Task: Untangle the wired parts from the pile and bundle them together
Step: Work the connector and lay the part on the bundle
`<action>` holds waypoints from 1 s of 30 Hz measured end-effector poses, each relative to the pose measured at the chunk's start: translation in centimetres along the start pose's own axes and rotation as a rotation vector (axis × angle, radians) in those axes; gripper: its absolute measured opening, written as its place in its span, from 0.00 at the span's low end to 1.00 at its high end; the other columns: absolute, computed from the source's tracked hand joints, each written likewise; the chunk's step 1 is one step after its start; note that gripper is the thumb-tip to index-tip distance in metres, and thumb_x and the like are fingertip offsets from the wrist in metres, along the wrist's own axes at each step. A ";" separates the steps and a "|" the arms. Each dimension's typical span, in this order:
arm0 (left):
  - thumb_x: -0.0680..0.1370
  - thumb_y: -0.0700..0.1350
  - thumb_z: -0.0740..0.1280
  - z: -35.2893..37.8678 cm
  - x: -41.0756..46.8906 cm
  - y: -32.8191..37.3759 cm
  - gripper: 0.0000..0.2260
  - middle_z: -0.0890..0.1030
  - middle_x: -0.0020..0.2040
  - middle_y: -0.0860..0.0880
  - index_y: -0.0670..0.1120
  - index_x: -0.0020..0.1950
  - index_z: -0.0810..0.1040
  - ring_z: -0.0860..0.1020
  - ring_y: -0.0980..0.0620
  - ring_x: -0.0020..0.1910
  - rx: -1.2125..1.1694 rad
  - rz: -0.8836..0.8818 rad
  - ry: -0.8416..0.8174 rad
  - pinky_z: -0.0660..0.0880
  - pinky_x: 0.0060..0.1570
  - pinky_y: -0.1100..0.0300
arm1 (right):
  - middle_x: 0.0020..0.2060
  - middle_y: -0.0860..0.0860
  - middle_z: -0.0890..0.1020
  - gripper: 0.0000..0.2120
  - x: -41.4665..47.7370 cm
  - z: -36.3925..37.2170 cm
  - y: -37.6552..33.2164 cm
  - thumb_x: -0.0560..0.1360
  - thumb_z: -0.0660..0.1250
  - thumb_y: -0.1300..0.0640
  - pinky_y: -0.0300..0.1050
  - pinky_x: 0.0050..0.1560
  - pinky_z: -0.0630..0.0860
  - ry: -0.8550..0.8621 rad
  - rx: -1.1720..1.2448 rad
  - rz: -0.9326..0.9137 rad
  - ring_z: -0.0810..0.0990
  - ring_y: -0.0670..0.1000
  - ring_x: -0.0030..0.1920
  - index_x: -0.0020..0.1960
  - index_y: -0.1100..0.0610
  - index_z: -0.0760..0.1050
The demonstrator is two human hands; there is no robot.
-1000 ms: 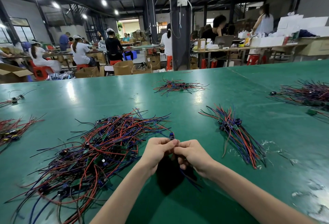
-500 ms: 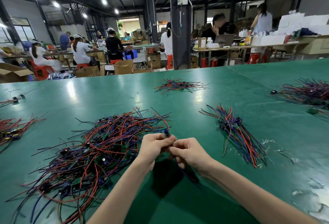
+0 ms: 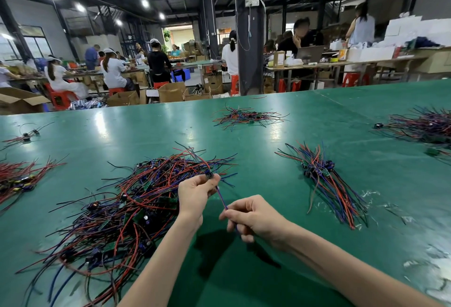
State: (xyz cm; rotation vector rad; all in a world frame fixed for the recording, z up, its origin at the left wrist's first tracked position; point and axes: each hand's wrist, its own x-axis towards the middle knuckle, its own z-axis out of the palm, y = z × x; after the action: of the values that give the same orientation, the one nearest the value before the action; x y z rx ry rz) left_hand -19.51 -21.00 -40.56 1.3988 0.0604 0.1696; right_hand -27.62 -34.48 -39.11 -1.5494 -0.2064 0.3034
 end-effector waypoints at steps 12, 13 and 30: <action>0.71 0.37 0.74 0.0 0.5 -0.1 0.07 0.80 0.29 0.54 0.45 0.34 0.82 0.75 0.59 0.30 0.013 0.065 0.078 0.75 0.34 0.70 | 0.23 0.47 0.74 0.10 0.3 -0.8 -0.3 0.81 0.58 0.62 0.33 0.19 0.58 -0.078 -0.207 0.045 0.58 0.42 0.18 0.47 0.58 0.78; 0.71 0.38 0.74 0.0 0.5 -0.1 0.07 0.80 0.29 0.54 0.45 0.34 0.82 0.75 0.59 0.29 0.015 0.055 0.078 0.75 0.34 0.69 | 0.23 0.46 0.74 0.10 0.3 -1.0 -0.3 0.81 0.58 0.62 0.33 0.19 0.57 -0.087 -0.203 0.053 0.58 0.42 0.18 0.47 0.58 0.78; 0.71 0.30 0.70 2.7 -2.7 0.2 0.06 0.82 0.31 0.47 0.38 0.35 0.81 0.80 0.55 0.30 -0.115 -0.149 -0.251 0.78 0.34 0.65 | 0.28 0.56 0.79 0.09 1.7 -3.7 0.3 0.74 0.68 0.65 0.33 0.17 0.58 0.157 0.004 -0.008 0.59 0.43 0.16 0.35 0.63 0.75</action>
State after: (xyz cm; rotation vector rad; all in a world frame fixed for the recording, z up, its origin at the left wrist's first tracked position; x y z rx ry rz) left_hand -21.79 -23.99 -40.10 1.2855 -0.0526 -0.1248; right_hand -24.84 -37.39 -39.54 -1.5606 -0.0892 0.1749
